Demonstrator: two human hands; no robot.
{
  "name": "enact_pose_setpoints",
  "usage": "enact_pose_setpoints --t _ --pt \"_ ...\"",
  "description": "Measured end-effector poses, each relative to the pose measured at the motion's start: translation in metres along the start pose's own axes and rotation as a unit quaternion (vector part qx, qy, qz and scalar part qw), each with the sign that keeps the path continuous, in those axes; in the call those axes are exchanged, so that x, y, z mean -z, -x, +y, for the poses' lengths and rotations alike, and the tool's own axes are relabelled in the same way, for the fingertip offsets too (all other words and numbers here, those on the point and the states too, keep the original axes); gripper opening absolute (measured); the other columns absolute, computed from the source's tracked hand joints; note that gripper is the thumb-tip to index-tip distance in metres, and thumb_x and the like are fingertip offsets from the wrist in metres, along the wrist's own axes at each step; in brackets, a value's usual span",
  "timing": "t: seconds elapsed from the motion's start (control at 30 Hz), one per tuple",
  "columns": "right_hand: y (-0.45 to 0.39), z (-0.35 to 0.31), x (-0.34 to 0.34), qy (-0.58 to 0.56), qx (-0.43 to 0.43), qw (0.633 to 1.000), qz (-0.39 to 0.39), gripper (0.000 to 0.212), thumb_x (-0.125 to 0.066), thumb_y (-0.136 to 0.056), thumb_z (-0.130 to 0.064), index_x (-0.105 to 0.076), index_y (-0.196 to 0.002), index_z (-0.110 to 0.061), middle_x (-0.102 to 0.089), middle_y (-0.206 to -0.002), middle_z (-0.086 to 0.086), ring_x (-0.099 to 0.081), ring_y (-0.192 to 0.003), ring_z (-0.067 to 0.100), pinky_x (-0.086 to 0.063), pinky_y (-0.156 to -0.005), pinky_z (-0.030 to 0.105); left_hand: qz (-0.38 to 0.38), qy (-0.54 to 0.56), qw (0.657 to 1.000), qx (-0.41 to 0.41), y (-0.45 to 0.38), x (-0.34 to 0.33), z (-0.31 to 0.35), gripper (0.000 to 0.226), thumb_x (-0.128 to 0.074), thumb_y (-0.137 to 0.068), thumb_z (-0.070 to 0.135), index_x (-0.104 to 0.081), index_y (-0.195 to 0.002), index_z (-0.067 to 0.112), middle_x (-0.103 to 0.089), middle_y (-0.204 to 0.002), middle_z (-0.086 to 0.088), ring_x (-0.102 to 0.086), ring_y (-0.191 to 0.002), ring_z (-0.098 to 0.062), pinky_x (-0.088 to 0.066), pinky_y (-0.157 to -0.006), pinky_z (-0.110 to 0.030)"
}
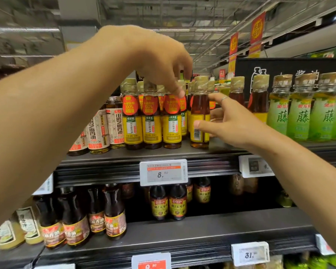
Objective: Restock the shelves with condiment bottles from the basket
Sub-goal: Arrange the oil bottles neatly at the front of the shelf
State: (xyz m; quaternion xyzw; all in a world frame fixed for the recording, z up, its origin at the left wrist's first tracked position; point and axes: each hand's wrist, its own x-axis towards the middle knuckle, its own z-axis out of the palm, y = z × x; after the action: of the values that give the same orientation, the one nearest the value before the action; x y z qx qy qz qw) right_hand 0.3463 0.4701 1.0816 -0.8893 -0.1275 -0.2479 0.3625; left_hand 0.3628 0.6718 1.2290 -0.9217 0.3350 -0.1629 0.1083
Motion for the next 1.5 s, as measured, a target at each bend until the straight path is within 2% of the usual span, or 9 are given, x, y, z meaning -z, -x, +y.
enact_pose_setpoints --t 0.13,0.33,0.47,0.63,0.7,0.9,1.03,1.27,1.5 --pt "0.003 0.008 -0.004 -0.031 -0.023 0.999 -0.036 0.098 -0.082 -0.080 -0.043 -0.024 -0.158 -0.031 -0.050 -0.145 0.009 -0.058 -0.121 0.017 -0.054 -0.100 0.045 0.153 0.011 0.987 -0.043 -0.006 -0.005 0.016 0.056 -0.063 -0.085 0.067 -0.062 -0.127 0.030 -0.070 -0.114 0.009 -0.064 -0.099 -0.015 -0.047 -0.086 -0.032" --pt "0.009 0.012 -0.009 -0.030 -0.003 1.000 0.003 0.087 -0.084 -0.079 -0.047 -0.036 -0.150 -0.033 -0.055 -0.109 -0.018 -0.064 -0.094 0.000 -0.052 -0.074 0.020 0.128 0.014 0.990 -0.055 -0.022 -0.016 0.026 0.044 -0.065 -0.090 0.056 -0.068 -0.122 0.025 -0.073 -0.110 0.005 -0.062 -0.090 -0.014 -0.044 -0.081 -0.029" --pt "0.012 0.014 -0.008 -0.072 -0.001 0.997 -0.019 0.074 -0.087 -0.075 -0.043 -0.043 -0.135 -0.042 -0.059 -0.110 -0.013 -0.067 -0.093 0.003 -0.053 -0.070 0.019 0.058 0.104 0.990 -0.079 -0.022 -0.012 0.013 0.026 -0.073 -0.092 0.030 -0.064 -0.115 0.036 -0.070 -0.113 0.010 -0.067 -0.104 -0.016 -0.054 -0.085 -0.035" --pt "0.011 0.012 -0.007 -0.128 -0.014 0.990 -0.055 0.062 -0.083 -0.084 -0.016 -0.048 -0.132 -0.035 -0.063 -0.113 -0.006 -0.071 -0.086 -0.004 -0.056 -0.059 0.015 0.041 0.156 0.982 -0.098 -0.020 -0.012 0.006 0.032 -0.071 -0.090 0.004 -0.062 -0.106 0.030 -0.072 -0.111 0.007 -0.068 -0.091 -0.008 -0.060 -0.064 -0.027" --pt "0.010 0.010 -0.009 -0.106 -0.011 0.993 -0.052 0.060 -0.084 -0.083 -0.022 -0.048 -0.130 -0.037 -0.063 -0.111 -0.007 -0.071 -0.086 0.000 -0.056 -0.060 0.015 0.038 0.163 0.981 -0.098 -0.020 -0.014 0.005 0.034 -0.071 -0.089 0.000 -0.062 -0.106 0.028 -0.072 -0.110 0.010 -0.068 -0.094 -0.009 -0.060 -0.081 -0.039" --pt "0.006 0.005 -0.011 -0.084 -0.009 0.995 -0.051 0.062 -0.089 -0.076 -0.033 -0.049 -0.122 -0.040 -0.063 -0.105 -0.002 -0.073 -0.084 0.009 -0.058 -0.063 0.020 0.023 0.151 0.987 -0.050 -0.006 -0.008 -0.002 0.046 -0.080 -0.084 0.031 -0.057 -0.124 0.041 -0.066 -0.123 0.014 -0.064 -0.111 -0.008 -0.054 -0.094 -0.041" --pt "0.004 0.000 -0.012 -0.043 -0.018 0.998 -0.030 0.067 -0.091 -0.068 -0.047 -0.048 -0.119 -0.041 -0.066 -0.094 -0.004 -0.069 -0.079 0.008 -0.056 -0.066 0.026 0.029 0.062 0.998 -0.007 0.006 -0.006 -0.014 0.047 -0.074 -0.085 0.049 -0.062 -0.128 0.034 -0.067 -0.112 0.015 -0.065 -0.107 -0.015 -0.052 -0.098 -0.043" --pt "-0.001 -0.005 -0.021 0.008 -0.025 1.000 -0.002 0.078 -0.089 -0.065 -0.055 -0.050 -0.129 -0.034 -0.065 -0.087 -0.008 -0.067 -0.075 0.009 -0.052 -0.070 0.031 0.038 0.040 0.998 -0.023 0.012 -0.012 -0.019 0.045 -0.075 -0.085 0.045 -0.064 -0.127 0.032 -0.061 -0.094 0.023 -0.063 -0.099 -0.015 -0.047 -0.088 -0.033" --pt "-0.001 -0.002 -0.024 0.008 -0.021 1.000 0.000 0.088 -0.088 -0.067 -0.055 -0.046 -0.141 -0.032 -0.064 -0.090 -0.008 -0.067 -0.077 0.006 -0.049 -0.066 0.026 0.057 0.042 0.997 -0.019 0.013 -0.019 -0.022 0.048 -0.073 -0.086 0.046 -0.063 -0.131 0.031 -0.067 -0.111 0.010 -0.064 -0.105 -0.016 -0.051 -0.097 -0.040"
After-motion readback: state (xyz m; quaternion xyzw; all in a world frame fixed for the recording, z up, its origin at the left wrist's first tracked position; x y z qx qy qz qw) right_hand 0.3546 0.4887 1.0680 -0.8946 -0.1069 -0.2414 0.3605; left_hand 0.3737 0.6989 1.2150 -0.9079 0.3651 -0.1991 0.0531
